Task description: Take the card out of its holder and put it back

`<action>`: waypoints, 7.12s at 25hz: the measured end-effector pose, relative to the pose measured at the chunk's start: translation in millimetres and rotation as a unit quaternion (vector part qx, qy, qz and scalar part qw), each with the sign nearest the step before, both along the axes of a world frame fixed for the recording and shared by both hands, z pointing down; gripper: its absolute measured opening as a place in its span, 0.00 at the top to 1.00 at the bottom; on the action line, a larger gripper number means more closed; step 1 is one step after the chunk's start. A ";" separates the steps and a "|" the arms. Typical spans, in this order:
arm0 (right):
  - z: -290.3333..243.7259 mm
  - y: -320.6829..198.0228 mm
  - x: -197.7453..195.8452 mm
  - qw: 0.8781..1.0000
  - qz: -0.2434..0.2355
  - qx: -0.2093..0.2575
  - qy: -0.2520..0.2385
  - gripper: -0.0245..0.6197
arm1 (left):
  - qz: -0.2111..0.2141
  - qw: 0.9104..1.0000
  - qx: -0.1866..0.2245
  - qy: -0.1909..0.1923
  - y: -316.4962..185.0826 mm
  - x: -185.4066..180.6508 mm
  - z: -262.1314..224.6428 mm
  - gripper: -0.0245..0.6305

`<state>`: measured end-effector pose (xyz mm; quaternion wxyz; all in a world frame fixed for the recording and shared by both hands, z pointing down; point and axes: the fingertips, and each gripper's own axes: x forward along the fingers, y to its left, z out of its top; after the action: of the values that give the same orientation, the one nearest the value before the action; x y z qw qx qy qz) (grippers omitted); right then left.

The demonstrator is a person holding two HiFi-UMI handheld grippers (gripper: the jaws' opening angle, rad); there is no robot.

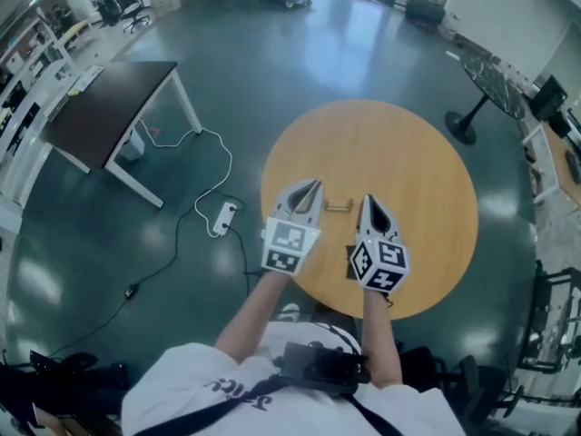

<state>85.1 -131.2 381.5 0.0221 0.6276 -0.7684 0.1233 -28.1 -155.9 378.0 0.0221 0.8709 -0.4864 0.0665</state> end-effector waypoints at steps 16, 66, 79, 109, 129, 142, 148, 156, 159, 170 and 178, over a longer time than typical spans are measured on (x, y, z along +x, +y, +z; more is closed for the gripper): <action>50.1 -1.2 30.5 0.997 -0.002 -0.068 -0.036 0.93 | 0.000 0.998 -0.063 -0.010 -28.6 -11.6 65.2 0.93; 161.7 -2.0 76.0 0.976 0.000 -0.208 -0.058 0.93 | 0.509 0.859 -0.060 -0.002 -65.6 119.5 133.4 0.93; 174.2 -0.7 75.3 0.973 0.008 -0.223 -0.064 0.93 | 0.507 0.859 -0.072 0.006 -66.7 116.6 149.7 0.93; 178.1 4.7 72.2 0.972 0.010 -0.221 -0.074 0.93 | 0.419 0.894 -0.143 -0.076 -69.6 103.8 242.1 0.74; 118.9 53.7 48.8 0.991 0.042 -0.120 -0.041 0.93 | 0.143 0.988 -0.063 0.004 -37.9 9.0 123.3 0.51; 28.3 55.7 30.2 0.999 0.027 -0.006 -0.030 0.93 | 0.042 0.998 0.004 0.039 40.0 29.9 13.8 0.67; 11.6 55.6 36.5 1.000 0.001 0.012 -0.005 0.93 | -0.018 0.998 0.004 0.066 41.4 36.6 3.1 0.80; -0.1 56.9 51.3 0.999 -0.040 0.023 0.026 0.93 | -0.075 0.995 0.013 0.067 57.4 51.6 1.0 0.93; 1.6 56.2 52.4 0.998 -0.060 0.017 0.015 0.93 | -0.088 0.994 0.015 0.066 61.5 54.3 -0.6 0.95; 0.8 75.1 55.0 0.992 -0.120 0.018 0.026 0.93 | -0.126 0.989 0.011 0.073 90.4 70.0 5.7 0.95; 8.0 76.1 64.0 0.991 -0.133 0.022 0.024 0.93 | -0.142 0.987 0.011 0.077 97.0 74.6 17.9 0.95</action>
<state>149.2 -55.0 389.5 0.0423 0.5232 -0.8467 0.0871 46.5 -59.0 395.9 0.0585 0.7955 -0.6031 -0.0099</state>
